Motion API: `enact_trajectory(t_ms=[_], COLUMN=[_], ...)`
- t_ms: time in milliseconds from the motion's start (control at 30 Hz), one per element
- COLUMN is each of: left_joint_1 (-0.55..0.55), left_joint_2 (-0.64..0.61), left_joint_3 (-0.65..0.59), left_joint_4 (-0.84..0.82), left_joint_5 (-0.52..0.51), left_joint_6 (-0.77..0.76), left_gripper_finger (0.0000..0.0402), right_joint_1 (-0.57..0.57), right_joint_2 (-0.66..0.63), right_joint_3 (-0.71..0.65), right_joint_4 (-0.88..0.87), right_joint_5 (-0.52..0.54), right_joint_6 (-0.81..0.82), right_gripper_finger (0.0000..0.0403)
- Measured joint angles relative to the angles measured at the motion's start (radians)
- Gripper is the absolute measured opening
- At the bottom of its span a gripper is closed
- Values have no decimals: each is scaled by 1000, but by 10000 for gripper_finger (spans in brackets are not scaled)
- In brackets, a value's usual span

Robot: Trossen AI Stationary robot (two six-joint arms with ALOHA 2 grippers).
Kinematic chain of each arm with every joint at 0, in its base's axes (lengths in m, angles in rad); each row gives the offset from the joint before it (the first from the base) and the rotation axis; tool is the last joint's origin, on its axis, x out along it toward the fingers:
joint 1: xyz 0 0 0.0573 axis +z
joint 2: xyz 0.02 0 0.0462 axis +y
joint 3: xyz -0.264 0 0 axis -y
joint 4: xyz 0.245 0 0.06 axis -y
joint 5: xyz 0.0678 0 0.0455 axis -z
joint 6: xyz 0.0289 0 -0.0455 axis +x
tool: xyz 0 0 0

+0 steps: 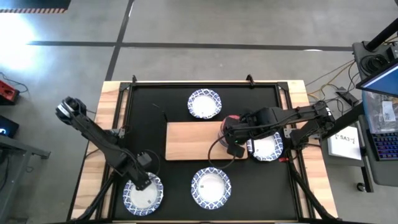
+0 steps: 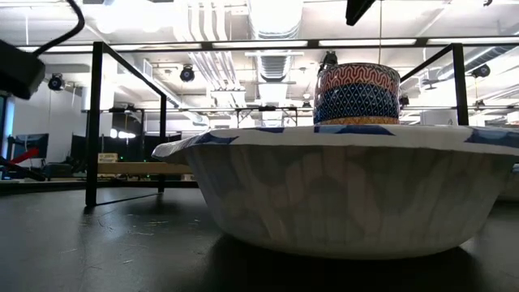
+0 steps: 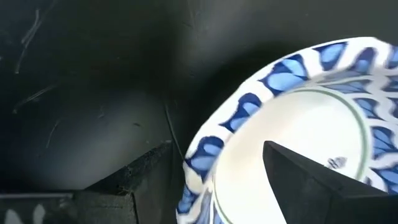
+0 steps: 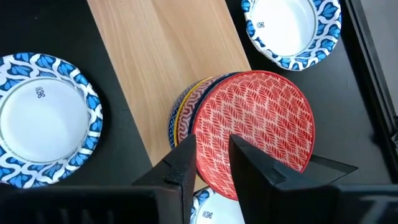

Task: Place and stack bowls onto a shelf
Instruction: Put the big white and blue patterned bowl on the shelf

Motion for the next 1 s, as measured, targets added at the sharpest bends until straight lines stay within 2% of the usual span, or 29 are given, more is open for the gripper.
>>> enact_trajectory(t_ms=[167,267,600,800,900,1000], left_joint_1=[0,0,-4,-4,-4,-3], left_joint_2=[51,70,68,44,46,50], left_joint_3=[-8,-8,-4,19,79,149], left_joint_4=[67,120,228,319,322,320], left_joint_5=[0,0,25,23,18,-31], left_joint_6=[2,15,20,11,46,107], left_gripper_finger=[227,200,15,19,15,5], right_joint_1=[0,0,0,0,0,0], right_joint_2=[0,0,0,0,0,0], right_joint_3=[0,0,0,0,0,0], right_joint_4=[0,0,1,1,1,1], right_joint_5=[0,0,0,0,0,0], right_joint_6=[0,0,0,-1,-3,-9], right_gripper_finger=[78,78,83,77,79,83])
